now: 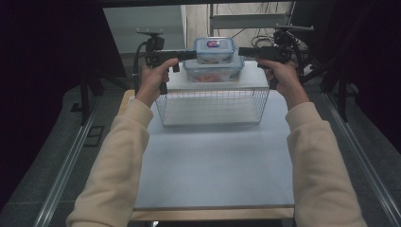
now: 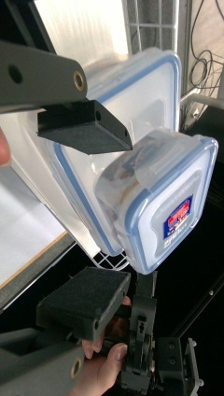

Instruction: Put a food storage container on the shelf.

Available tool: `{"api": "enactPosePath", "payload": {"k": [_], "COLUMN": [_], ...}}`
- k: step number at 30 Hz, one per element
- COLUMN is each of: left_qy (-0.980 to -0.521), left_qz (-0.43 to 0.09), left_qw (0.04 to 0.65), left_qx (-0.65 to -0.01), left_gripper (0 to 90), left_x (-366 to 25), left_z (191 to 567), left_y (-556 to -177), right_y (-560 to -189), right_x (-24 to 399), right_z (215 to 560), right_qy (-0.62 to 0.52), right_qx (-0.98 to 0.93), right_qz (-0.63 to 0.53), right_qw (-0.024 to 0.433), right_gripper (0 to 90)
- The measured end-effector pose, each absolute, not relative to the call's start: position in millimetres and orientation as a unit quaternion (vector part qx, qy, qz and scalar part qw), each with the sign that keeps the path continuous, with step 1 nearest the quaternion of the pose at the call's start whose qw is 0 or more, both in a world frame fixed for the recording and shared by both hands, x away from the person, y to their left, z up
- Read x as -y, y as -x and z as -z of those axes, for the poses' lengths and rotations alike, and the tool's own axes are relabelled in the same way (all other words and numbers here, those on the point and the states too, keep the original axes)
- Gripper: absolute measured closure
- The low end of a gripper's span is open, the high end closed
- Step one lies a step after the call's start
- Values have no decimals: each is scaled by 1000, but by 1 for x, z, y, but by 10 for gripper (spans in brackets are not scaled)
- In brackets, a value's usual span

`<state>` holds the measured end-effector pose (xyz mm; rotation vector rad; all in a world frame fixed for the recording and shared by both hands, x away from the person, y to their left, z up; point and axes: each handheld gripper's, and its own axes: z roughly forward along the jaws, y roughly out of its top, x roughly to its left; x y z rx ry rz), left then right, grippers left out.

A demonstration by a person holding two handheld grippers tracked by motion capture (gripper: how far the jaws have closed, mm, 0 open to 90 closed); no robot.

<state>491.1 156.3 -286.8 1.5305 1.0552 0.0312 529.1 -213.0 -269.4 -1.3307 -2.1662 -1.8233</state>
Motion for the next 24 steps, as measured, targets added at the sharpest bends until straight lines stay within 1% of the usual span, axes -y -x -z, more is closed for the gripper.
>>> {"api": "enactPosePath", "payload": {"k": [8, 16, 21, 24], "left_qy": [-662, -656, -659, -658], "left_qz": [-14, -21, -36, -37], "left_qw": [596, 602, 594, 600], "left_qx": [-455, -455, -461, -454], "left_gripper": [308, 311, 311, 312], "left_x": [-163, -174, -182, -184], "left_z": [293, 302, 311, 315], "left_y": [-485, -471, -452, -438], "right_y": [-525, -508, -493, -484], "right_x": [214, 223, 228, 231], "right_z": [276, 288, 298, 305], "right_qy": [418, 404, 390, 383], "right_qx": [693, 691, 693, 694], "right_qz": [587, 599, 605, 609], "right_qw": [13, 18, 17, 19], "right_gripper": [449, 445, 436, 434]}}
